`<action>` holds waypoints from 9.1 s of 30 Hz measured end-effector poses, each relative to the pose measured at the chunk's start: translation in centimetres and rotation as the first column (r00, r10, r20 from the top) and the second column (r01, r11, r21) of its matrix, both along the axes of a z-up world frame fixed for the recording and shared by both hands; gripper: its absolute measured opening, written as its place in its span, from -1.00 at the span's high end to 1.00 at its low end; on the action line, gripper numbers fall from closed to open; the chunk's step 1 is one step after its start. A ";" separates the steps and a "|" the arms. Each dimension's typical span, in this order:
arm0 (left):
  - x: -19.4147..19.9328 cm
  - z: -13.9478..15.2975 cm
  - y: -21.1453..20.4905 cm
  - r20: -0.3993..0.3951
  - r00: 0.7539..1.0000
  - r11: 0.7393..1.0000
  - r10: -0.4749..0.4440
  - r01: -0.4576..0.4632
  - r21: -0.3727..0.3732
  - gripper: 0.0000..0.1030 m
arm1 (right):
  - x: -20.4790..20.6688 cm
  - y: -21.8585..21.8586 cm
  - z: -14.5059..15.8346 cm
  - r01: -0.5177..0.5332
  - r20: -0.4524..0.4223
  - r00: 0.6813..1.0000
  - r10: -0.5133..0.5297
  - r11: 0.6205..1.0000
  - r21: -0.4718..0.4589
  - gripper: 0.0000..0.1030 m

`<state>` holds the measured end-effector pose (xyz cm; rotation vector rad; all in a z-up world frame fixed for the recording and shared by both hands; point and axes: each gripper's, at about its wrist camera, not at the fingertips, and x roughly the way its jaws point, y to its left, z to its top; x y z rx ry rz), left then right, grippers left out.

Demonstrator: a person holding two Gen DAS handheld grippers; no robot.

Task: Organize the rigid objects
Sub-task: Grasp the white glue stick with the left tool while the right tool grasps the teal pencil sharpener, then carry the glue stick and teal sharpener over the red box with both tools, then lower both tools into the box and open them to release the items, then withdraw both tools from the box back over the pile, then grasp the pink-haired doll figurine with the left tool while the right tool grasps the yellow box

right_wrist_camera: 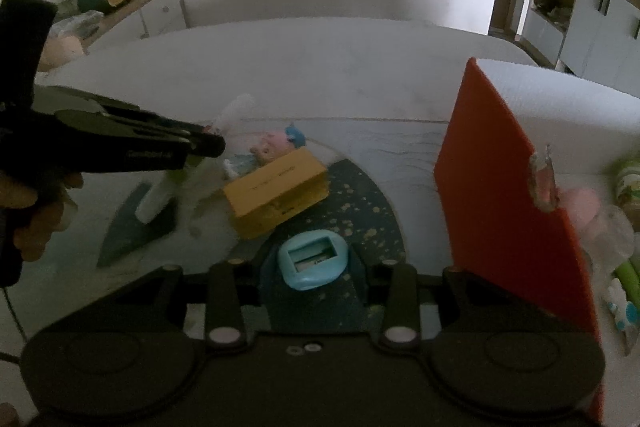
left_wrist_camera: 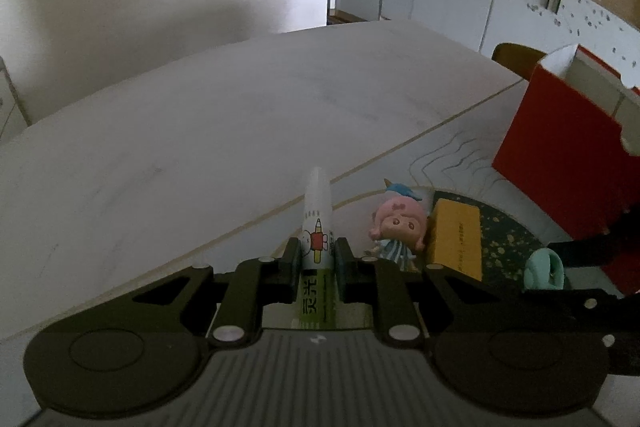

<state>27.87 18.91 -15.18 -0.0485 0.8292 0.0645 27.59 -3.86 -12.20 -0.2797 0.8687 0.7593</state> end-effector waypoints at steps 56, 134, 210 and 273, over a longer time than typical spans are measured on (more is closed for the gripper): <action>4.0 16.3 -23.3 0.184 0.980 0.994 -0.070 0.084 -0.068 0.67 | 7.1 -23.7 7.0 -0.014 0.063 0.998 0.006 0.992 0.129 0.27; 19.6 6.6 -30.8 -0.109 0.985 0.990 -0.137 0.134 -0.031 0.66 | 12.1 -23.0 2.8 0.005 -0.081 0.997 -0.002 0.999 0.043 -0.11; 0.1 2.5 -2.0 -0.041 0.995 0.995 0.086 -0.088 -0.046 -0.59 | -1.6 0.2 3.0 -0.138 0.044 0.990 0.135 0.987 0.082 -0.99; 2.9 -1.3 -0.9 -0.022 1.000 1.000 -0.005 0.005 -0.020 0.30 | 2.0 4.3 -2.9 -0.140 0.098 0.985 0.144 0.989 -0.051 -0.38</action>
